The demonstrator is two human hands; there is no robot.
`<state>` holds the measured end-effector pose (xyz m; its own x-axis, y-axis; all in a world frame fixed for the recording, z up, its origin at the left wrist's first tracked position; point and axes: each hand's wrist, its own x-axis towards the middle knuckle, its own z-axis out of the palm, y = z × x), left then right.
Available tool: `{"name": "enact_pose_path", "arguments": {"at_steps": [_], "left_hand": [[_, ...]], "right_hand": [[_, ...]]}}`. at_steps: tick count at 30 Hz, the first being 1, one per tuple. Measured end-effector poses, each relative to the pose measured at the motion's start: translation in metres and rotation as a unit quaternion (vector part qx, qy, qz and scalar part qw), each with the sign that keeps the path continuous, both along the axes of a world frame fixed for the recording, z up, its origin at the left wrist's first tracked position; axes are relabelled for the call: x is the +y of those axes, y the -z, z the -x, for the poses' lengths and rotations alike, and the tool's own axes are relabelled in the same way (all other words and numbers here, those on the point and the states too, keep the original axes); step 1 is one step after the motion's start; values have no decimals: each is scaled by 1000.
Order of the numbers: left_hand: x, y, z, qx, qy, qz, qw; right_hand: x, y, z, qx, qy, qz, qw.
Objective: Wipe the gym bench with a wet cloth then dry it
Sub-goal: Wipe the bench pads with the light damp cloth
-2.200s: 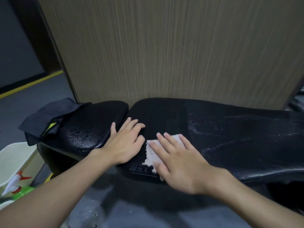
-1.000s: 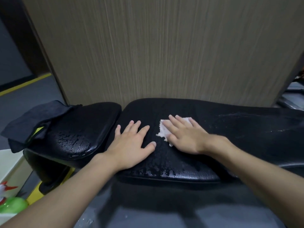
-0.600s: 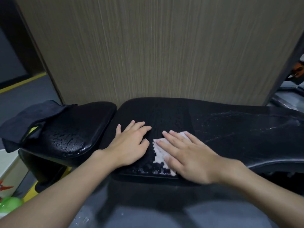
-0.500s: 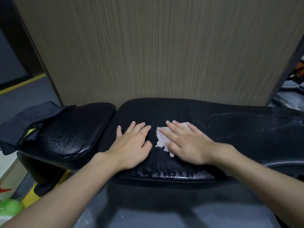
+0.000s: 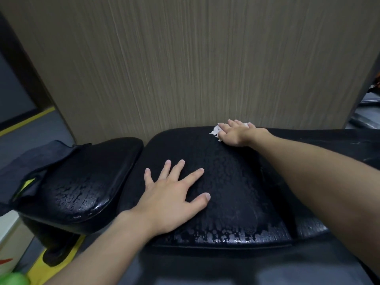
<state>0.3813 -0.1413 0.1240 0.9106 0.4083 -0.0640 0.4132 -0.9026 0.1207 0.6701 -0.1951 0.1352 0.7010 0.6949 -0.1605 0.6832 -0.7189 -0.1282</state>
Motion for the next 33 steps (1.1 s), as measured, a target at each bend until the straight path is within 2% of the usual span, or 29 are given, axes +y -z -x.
{"name": "enact_pose_path", "arguments": {"at_steps": [6,16,20,23,26,33], "left_hand": [[-1,0,0,-3,-4,1,1000],[-6,-4,3,-16,-8,11,1000],[-10,-10,2,-29,6,38,999],[-18,-15,-8,-51,43,63,996],[-30,-12,-20,-57,39,67,995],[-36,-3,-22,-48,37,26,998]], "right_hand": [[-22,7,33,-13,-36,0,999],[-132,2,168,-49,-181,-2,982],[-169,1,194,-52,-214,2,975],[-167,0,188,-47,-214,-8,976],[-147,-1,158,-37,-182,-7,983],[-68,2,29,-16,-49,-4,999]]}}
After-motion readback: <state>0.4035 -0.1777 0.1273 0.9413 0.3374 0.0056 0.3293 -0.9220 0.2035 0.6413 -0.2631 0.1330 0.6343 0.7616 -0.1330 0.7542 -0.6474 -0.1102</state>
